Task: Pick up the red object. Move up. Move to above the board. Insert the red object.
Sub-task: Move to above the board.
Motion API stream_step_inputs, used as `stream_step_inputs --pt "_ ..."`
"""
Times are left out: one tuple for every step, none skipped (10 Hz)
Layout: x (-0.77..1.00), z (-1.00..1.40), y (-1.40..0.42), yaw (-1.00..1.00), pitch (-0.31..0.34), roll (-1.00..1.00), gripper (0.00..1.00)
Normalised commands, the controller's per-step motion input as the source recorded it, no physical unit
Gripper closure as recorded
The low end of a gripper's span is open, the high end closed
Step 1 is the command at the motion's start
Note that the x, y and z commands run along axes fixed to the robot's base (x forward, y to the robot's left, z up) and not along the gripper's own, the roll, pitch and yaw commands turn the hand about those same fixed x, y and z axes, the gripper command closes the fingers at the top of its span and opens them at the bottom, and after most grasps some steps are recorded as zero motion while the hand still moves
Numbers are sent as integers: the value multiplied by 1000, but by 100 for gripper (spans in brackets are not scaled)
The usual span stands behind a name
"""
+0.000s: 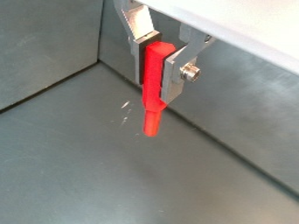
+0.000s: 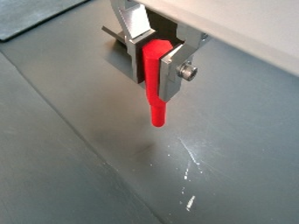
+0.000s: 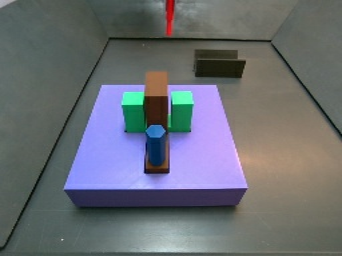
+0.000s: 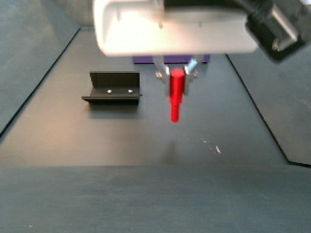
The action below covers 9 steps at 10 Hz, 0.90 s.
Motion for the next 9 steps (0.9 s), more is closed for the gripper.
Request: stream_step_inputs --pt "-26 1400 -3 2 31 -8 100" --pt "-40 1400 -8 2 29 9 100" --pt "18 1400 7 2 32 10 100" --pt "38 1400 11 3 78 -4 100" --pt "22 877 2 0 91 -3 100" --pt "25 308 0 0 69 8 100" --pt "-27 143 -1400 -62 133 -171 100" --pt "-33 130 -1400 -44 107 -118 100" --pt "-40 127 -1400 -29 41 -63 100"
